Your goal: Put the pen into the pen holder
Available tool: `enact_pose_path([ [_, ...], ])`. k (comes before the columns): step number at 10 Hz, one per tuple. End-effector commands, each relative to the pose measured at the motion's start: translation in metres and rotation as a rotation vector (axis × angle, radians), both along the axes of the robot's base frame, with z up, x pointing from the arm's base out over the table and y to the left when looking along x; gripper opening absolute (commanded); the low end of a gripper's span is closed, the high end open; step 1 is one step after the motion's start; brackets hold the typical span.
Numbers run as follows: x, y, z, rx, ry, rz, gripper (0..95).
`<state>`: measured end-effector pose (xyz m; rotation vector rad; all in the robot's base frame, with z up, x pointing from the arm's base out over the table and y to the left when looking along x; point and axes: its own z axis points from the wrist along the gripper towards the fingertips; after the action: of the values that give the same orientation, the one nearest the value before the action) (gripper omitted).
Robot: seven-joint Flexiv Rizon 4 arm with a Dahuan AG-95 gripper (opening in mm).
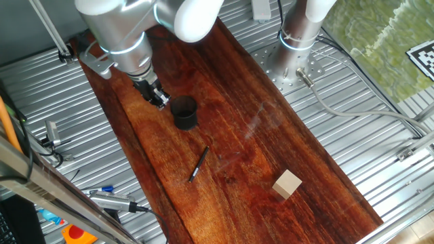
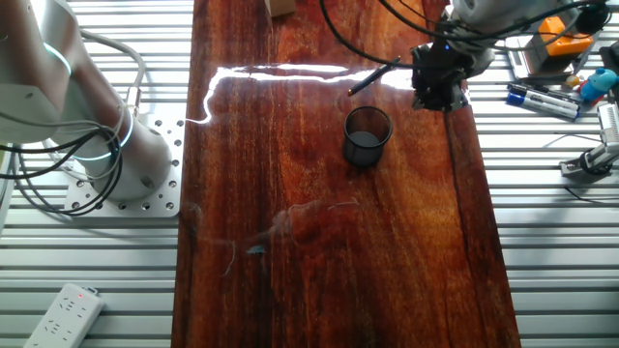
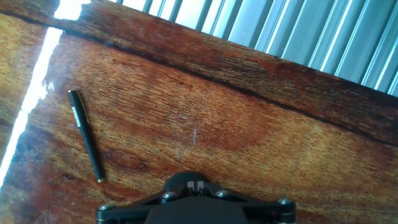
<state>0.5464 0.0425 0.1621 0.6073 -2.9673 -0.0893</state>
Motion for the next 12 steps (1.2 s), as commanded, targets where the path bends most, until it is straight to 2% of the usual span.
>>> enact_pose_path([
  [1,-0.001,0.0,0.0,0.001,0.003,0.008,0.0],
  [3,-0.001,0.0,0.0,-0.004,0.007,0.014,0.0],
  [5,0.006,0.007,-0.004,0.004,0.007,0.022,0.0],
  [7,0.021,0.022,-0.014,0.007,0.005,0.007,0.0],
  [8,0.034,0.038,-0.025,0.0,-0.001,-0.021,0.0],
  [9,0.04,0.049,-0.03,0.003,-0.01,-0.043,0.0],
  [11,0.048,0.069,-0.043,0.012,-0.02,-0.096,0.0],
  [12,0.047,0.078,-0.052,0.012,-0.031,-0.121,0.0],
])
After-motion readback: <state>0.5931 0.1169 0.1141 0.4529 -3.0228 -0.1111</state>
